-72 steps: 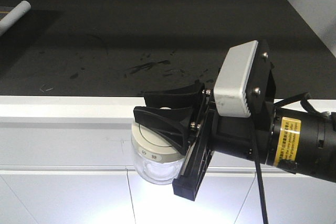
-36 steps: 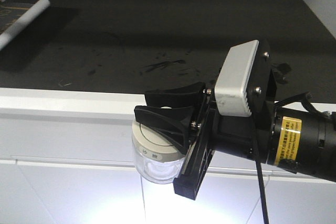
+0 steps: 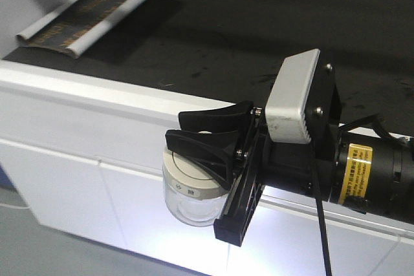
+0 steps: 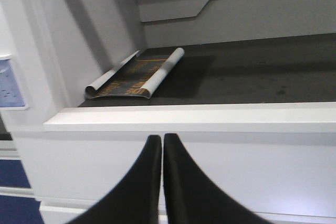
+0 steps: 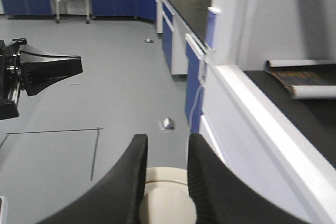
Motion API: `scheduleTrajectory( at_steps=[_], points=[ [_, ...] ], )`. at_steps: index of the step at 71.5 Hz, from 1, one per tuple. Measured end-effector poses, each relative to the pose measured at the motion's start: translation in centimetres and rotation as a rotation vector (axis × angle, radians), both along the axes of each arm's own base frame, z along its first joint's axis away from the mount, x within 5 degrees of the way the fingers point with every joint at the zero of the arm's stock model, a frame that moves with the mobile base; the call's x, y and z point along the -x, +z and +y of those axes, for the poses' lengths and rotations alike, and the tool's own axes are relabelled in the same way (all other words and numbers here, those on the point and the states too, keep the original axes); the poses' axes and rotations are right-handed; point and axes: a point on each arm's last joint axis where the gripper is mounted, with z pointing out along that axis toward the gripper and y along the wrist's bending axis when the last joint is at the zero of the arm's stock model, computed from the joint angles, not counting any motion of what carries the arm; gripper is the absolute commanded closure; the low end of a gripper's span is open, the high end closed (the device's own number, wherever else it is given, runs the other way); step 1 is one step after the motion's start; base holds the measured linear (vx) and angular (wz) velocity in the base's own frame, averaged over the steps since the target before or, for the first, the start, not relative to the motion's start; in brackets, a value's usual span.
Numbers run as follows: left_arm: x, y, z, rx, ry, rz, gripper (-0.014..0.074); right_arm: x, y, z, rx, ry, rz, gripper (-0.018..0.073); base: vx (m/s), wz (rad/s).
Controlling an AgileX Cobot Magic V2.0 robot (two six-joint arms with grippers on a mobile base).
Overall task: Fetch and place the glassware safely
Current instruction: 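Drive the base away from the hood holding the jar in the right gripper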
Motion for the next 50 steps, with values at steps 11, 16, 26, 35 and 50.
scheduleTrajectory(
  at_steps=[11,16,26,35,50],
  points=[
    [0.0,0.0,0.0,0.0,0.0,0.0,0.0603,0.0,0.0,0.0,0.0,0.0,0.0,0.056,-0.06,0.49],
    [0.0,0.0,0.0,0.0,0.0,0.0,0.0603,0.0,0.0,0.0,0.0,0.0,0.0,0.056,-0.06,0.54],
    [0.0,0.0,0.0,0.0,0.0,0.0,0.0603,0.0,0.0,0.0,0.0,0.0,0.0,0.056,-0.06,0.61],
    [0.0,0.0,0.0,0.0,0.0,0.0,0.0603,0.0,0.0,0.0,0.0,0.0,0.0,0.056,-0.06,0.68],
    [0.0,0.0,0.0,0.0,0.0,0.0,0.0603,0.0,0.0,0.0,0.0,0.0,0.0,0.056,-0.08,0.7]
  ],
)
